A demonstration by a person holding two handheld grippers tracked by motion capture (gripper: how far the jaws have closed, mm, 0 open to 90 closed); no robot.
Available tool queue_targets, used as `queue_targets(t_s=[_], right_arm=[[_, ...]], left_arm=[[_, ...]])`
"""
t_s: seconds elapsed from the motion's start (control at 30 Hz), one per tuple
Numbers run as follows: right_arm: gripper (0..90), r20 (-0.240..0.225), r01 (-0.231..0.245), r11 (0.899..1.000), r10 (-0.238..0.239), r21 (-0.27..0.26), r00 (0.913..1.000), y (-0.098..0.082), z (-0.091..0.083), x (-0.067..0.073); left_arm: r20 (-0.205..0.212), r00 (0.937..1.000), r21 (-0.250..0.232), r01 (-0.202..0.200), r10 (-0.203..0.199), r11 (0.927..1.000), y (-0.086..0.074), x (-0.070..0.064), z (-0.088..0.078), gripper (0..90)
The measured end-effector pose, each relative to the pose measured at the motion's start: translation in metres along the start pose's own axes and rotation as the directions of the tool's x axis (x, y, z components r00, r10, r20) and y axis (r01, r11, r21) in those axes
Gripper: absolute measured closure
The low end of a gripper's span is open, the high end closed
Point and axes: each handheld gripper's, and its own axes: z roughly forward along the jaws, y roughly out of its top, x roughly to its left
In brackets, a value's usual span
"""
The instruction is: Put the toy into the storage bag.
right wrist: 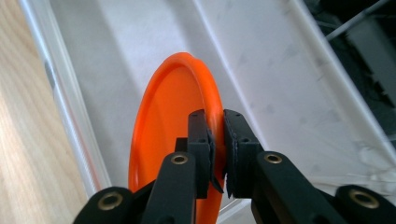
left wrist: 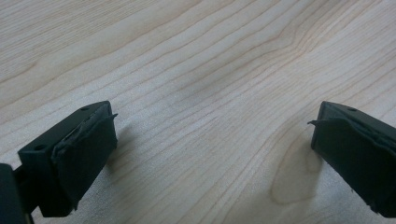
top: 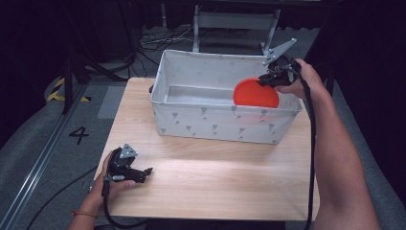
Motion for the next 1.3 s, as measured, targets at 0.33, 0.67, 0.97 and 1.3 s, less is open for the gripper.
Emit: queue_targets(t_s=[0.33,0.67,0.97,1.3], right_arm=[[82.6,-0.072,0.068,0.989,-0.059,0.134,0.9957,-0.013,0.025,0.009],[82.5,-0.109,0.106,0.969,-0.083,0.225,0.9906,-0.016,0.037,0.013],[82.2,-0.139,0.139,0.945,-0.102,0.295,0.9850,-0.018,0.043,0.014],[81.1,-0.181,0.146,0.919,-0.084,0.366,0.9798,-0.021,0.054,0.018]], left_arm=[[0.000,1.0000,0.000,0.000,0.000,1.0000,0.000,0.000,0.000,0.5],[0.000,1.0000,0.000,0.000,0.000,1.0000,0.000,0.000,0.000,0.5],[0.000,1.0000,0.000,0.001,-0.001,1.0000,0.000,0.000,0.000,0.5],[0.002,1.0000,0.003,0.007,-0.007,1.0000,0.000,0.000,0.000,0.5]])
